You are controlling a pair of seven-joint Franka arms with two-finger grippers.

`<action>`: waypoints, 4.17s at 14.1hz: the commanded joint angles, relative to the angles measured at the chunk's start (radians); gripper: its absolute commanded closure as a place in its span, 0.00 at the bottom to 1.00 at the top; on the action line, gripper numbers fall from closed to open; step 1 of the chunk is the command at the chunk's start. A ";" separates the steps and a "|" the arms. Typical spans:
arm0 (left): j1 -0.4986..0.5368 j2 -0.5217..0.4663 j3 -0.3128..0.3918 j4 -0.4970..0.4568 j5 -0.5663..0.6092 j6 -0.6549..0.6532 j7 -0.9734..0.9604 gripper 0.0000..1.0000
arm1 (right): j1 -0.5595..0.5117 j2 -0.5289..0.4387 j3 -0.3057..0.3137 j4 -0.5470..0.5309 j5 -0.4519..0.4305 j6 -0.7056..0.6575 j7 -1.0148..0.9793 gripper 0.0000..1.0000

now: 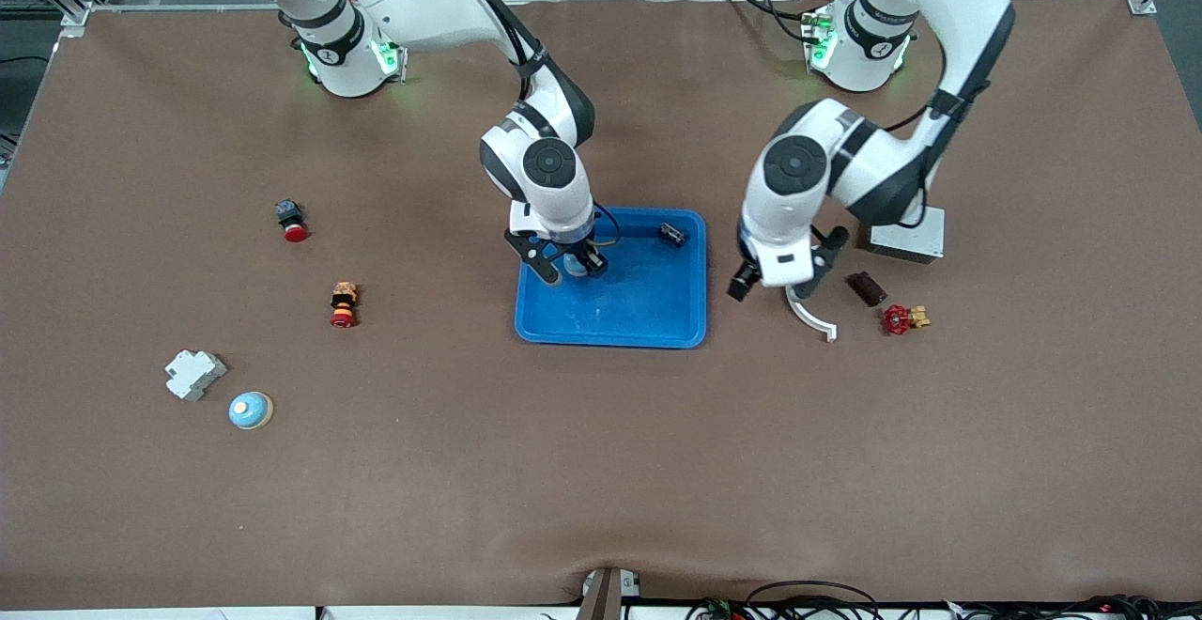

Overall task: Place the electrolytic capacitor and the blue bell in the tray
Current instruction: 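Lower the button and capacitor into the tray and open both grippers, then grasp another capacitor with the left gripper while the right gripper reaches a button, then carry the capacitor with the left gripper while the right gripper grasps the button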

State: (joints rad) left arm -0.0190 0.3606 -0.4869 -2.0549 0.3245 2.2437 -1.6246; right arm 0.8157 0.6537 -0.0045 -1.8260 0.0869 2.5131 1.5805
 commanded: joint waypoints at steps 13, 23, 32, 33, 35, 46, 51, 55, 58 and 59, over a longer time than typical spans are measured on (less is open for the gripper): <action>0.350 0.118 -0.009 -0.024 0.180 -0.038 0.319 0.18 | -0.025 -0.078 -0.012 0.225 -0.042 -0.435 0.007 0.00; 0.352 0.175 -0.009 -0.021 0.182 0.025 0.302 0.85 | -0.403 -0.304 -0.017 0.326 -0.042 -0.801 -0.716 0.00; 0.330 0.130 -0.062 0.007 0.163 0.011 0.250 1.00 | -0.665 -0.330 -0.015 0.278 -0.084 -0.723 -1.184 0.00; 0.333 0.127 -0.080 0.006 0.162 0.002 0.232 1.00 | -0.700 -0.328 -0.015 0.254 -0.087 -0.685 -1.236 0.00; 0.335 0.104 -0.143 0.019 0.162 -0.097 0.194 1.00 | -0.765 -0.327 -0.015 0.167 -0.087 -0.561 -1.335 0.00; 0.229 0.191 -0.335 0.172 0.105 -0.162 -0.184 1.00 | -0.944 -0.129 -0.015 0.161 -0.073 -0.329 -1.550 0.00; 0.107 0.316 -0.326 0.311 0.114 -0.154 -0.340 1.00 | -0.934 -0.023 -0.012 0.189 -0.067 -0.235 -1.536 0.00; 0.002 0.362 -0.239 0.387 0.102 -0.116 -0.409 1.00 | -0.932 0.035 -0.012 0.234 -0.068 -0.217 -1.536 0.00; -0.013 0.395 -0.223 0.386 0.111 -0.040 -0.441 1.00 | -0.931 0.066 -0.012 0.263 -0.070 -0.217 -1.535 0.00; -0.018 0.408 -0.217 0.386 0.117 -0.027 -0.460 1.00 | -0.929 0.076 -0.012 0.273 -0.070 -0.217 -1.535 0.00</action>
State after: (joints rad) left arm -0.0212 0.7365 -0.7177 -1.6929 0.4376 2.1854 -2.0467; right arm -0.1095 0.6941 -0.0243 -1.6041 0.0158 2.3067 0.0444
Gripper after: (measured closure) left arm 0.700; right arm 0.000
